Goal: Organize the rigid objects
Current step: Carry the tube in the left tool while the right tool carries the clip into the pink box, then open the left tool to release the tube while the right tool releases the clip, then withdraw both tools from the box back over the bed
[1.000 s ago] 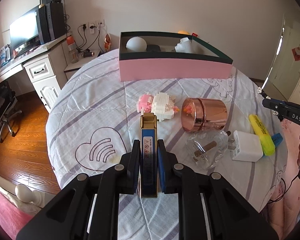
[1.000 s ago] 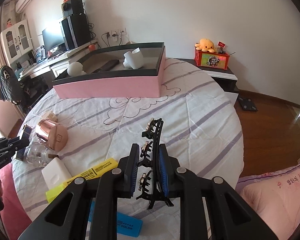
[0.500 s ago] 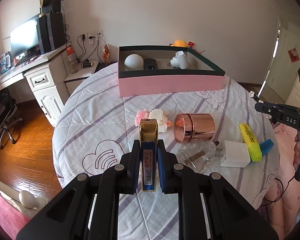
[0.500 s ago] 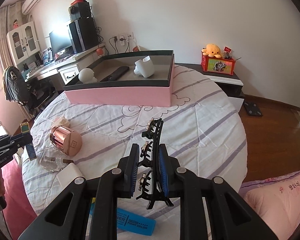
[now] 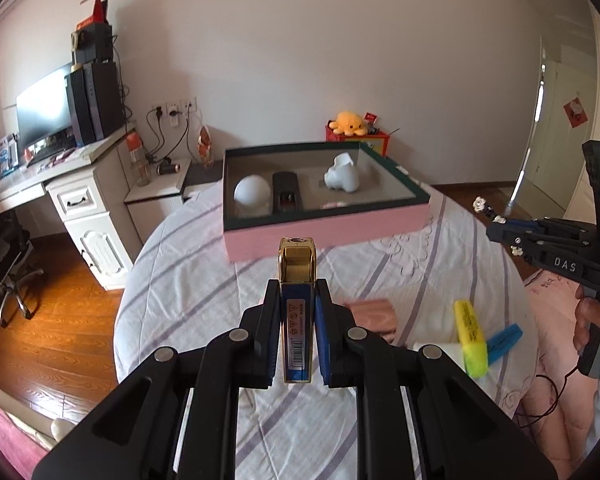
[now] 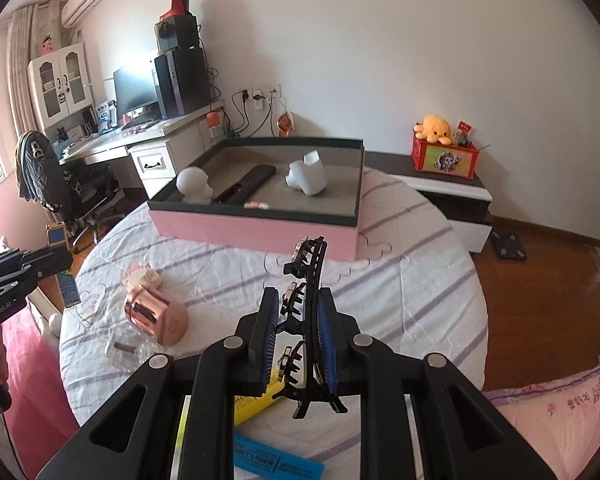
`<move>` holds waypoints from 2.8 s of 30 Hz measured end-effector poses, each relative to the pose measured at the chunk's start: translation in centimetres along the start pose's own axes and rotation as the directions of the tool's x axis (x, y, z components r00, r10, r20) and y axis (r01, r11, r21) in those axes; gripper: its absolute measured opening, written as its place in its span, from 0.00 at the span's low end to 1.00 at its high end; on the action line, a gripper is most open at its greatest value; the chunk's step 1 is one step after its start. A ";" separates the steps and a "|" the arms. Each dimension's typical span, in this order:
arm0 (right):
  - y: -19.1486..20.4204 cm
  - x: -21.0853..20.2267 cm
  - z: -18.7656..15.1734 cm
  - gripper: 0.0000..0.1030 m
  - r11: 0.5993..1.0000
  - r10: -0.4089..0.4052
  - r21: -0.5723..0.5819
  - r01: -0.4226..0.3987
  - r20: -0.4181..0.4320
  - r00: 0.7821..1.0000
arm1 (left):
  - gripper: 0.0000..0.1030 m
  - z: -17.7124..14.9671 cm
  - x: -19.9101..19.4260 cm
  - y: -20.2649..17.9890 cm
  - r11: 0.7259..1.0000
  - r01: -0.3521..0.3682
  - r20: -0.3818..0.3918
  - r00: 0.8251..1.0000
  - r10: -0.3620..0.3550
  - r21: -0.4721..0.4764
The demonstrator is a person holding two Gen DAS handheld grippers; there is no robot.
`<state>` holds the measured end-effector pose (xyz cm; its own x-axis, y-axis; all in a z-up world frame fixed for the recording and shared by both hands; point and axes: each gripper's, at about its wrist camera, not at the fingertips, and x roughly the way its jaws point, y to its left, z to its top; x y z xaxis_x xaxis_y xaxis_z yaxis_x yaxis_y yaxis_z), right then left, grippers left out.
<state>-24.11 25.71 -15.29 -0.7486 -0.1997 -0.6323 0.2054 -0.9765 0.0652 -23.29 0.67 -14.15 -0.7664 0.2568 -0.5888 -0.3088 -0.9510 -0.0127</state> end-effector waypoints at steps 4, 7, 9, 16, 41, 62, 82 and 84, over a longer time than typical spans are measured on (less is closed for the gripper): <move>0.5 0.5 1.6 0.19 1.000 0.005 -0.028 -0.004 0.010 1.000 | 0.15 2.0 0.6 -0.6 1.000 0.014 0.020 1.000 -0.014 0.016; 0.6 1.1 3.0 0.19 0.999 0.010 -0.044 -0.009 0.018 1.000 | 0.15 3.5 1.4 -1.2 0.999 0.028 0.030 0.999 -0.029 0.029; 0.6 1.7 4.0 0.19 0.998 0.013 -0.055 -0.012 0.021 1.000 | 0.15 4.6 2.0 -1.5 0.998 0.037 0.034 0.999 -0.039 0.043; -0.3 4.7 7.9 0.19 0.995 0.004 -0.096 -0.003 0.014 1.000 | 0.15 9.1 5.8 -1.4 0.995 0.075 0.023 0.997 -0.077 0.071; -6.1 23.5 15.4 0.19 0.992 -0.035 -0.127 0.011 -0.184 0.982 | 0.15 16.8 26.0 5.5 0.997 -0.013 -0.203 0.979 0.028 0.075; -6.1 26.6 16.3 0.19 0.987 -0.075 -0.155 0.039 -0.235 0.969 | 0.37 15.1 28.3 7.9 0.998 -0.066 -0.220 0.973 0.062 -0.011; -3.8 17.6 15.0 0.82 0.982 -0.116 -0.159 0.100 -0.092 0.989 | 0.92 13.7 19.3 6.4 0.995 -0.101 -0.095 0.990 0.102 0.018; -3.0 15.3 14.4 0.83 0.978 -0.125 -0.177 0.111 -0.068 0.990 | 0.97 12.9 17.1 5.6 0.993 -0.114 -0.071 0.991 0.116 0.035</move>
<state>-45.25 24.43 -14.00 -0.7239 -0.0703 -0.6864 0.2291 -0.9628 -0.1430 -45.43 2.01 -13.84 -0.7553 0.1318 -0.6420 -0.2392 -0.9674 0.0828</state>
